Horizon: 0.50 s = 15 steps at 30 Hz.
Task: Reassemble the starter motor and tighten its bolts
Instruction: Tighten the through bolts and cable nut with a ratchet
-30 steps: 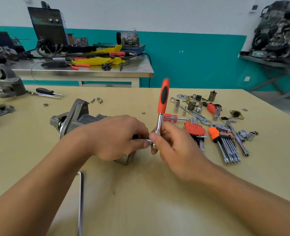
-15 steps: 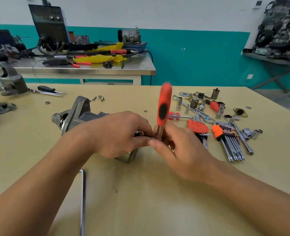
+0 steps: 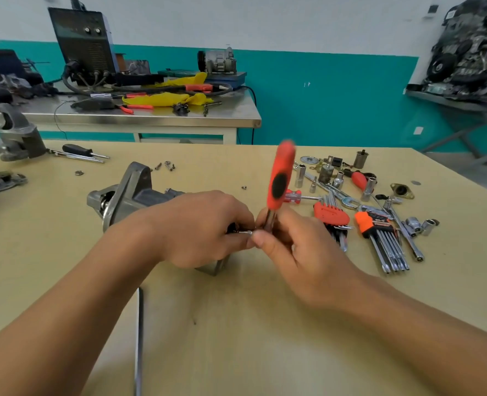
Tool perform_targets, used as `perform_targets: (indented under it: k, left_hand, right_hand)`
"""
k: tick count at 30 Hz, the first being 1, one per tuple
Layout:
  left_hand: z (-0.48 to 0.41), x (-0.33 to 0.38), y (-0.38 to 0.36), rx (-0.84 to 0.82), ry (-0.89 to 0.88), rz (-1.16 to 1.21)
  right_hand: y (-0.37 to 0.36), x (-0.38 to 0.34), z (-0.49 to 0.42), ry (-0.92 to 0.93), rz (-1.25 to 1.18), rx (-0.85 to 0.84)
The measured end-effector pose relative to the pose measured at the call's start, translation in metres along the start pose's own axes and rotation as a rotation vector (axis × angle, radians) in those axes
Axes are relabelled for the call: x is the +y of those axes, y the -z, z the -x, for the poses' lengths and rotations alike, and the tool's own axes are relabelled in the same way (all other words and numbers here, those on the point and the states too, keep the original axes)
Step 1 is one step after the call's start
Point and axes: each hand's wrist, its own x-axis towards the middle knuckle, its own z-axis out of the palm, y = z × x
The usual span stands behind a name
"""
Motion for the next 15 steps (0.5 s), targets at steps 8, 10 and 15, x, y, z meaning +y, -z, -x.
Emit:
perform_targets:
  k: [8, 10, 15]
  left_hand:
    - [0.002, 0.0, 0.001, 0.018, -0.019, 0.019]
    - [0.002, 0.001, 0.002, -0.004, -0.012, 0.015]
    - [0.001, 0.002, -0.001, 0.023, 0.033, -0.076]
  right_hand:
    - [-0.01, -0.005, -0.003, -0.328, -0.477, -0.016]
    - [-0.002, -0.001, 0.001, -0.035, -0.055, -0.005]
    - [-0.01, -0.009, -0.004, -0.433, -0.514, 0.021]
